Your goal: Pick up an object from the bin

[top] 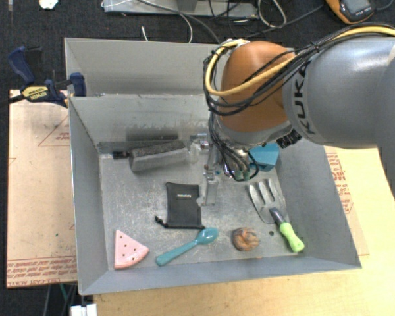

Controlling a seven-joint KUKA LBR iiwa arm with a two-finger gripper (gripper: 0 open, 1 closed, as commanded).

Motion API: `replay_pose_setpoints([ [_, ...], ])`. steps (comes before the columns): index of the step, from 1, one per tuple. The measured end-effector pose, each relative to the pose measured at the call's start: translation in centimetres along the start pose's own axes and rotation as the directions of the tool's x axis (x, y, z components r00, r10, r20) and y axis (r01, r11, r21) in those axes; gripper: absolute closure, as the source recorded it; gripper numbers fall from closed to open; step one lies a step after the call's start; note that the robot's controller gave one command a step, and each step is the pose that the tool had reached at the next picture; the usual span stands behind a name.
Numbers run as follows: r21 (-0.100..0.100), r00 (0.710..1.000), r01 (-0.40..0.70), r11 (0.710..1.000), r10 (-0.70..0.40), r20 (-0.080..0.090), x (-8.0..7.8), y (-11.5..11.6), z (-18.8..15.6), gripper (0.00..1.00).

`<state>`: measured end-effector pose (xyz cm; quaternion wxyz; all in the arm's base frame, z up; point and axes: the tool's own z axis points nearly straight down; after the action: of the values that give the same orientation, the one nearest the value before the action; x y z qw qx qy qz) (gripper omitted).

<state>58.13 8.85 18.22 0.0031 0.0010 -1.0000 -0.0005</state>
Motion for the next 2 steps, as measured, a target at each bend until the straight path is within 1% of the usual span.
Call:
replay_pose_setpoints([
  [1, -0.001, 1.000, -0.002, 1.000, 0.002, 0.007, -0.2, 0.0, -0.4, 0.00],
  [2, -0.002, 0.998, -0.064, 0.998, 0.064, 0.007, 1.3, -0.9, -3.4, 0.00],
])
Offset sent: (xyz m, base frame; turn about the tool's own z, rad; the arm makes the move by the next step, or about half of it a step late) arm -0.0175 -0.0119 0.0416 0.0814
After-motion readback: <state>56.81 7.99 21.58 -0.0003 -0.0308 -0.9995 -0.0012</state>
